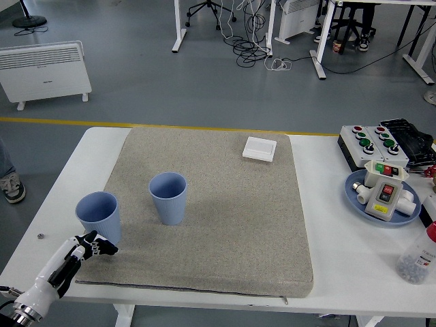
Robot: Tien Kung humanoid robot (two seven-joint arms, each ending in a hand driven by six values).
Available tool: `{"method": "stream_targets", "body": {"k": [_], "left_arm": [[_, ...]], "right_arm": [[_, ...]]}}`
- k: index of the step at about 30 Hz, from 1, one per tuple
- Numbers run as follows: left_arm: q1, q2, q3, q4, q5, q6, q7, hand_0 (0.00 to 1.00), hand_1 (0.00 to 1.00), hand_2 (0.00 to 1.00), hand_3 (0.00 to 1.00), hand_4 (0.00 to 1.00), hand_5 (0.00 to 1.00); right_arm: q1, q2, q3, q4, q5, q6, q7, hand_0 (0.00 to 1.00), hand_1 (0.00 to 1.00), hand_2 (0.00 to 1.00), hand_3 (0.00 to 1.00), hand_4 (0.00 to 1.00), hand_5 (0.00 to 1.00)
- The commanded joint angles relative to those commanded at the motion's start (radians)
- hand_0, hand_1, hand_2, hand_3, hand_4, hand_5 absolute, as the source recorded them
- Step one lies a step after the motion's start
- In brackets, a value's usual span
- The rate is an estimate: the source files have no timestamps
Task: Push cup pick cup insert cup
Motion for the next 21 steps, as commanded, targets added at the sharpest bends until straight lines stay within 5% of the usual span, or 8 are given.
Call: {"method": "stream_targets", "body": {"k": [21], "left_arm": [[-0.018, 0.005, -0.01, 0.028, 0.031, 0.005, 0.003, 0.629, 0.584, 0.543, 0.478, 0.604, 0.998]], "right_arm": [[0.002, -0.001, -0.002, 0.0, 0.0, 0.001, -0.001, 0.676, 0.59, 0.601, 0.578, 0.099, 0.554]]}}
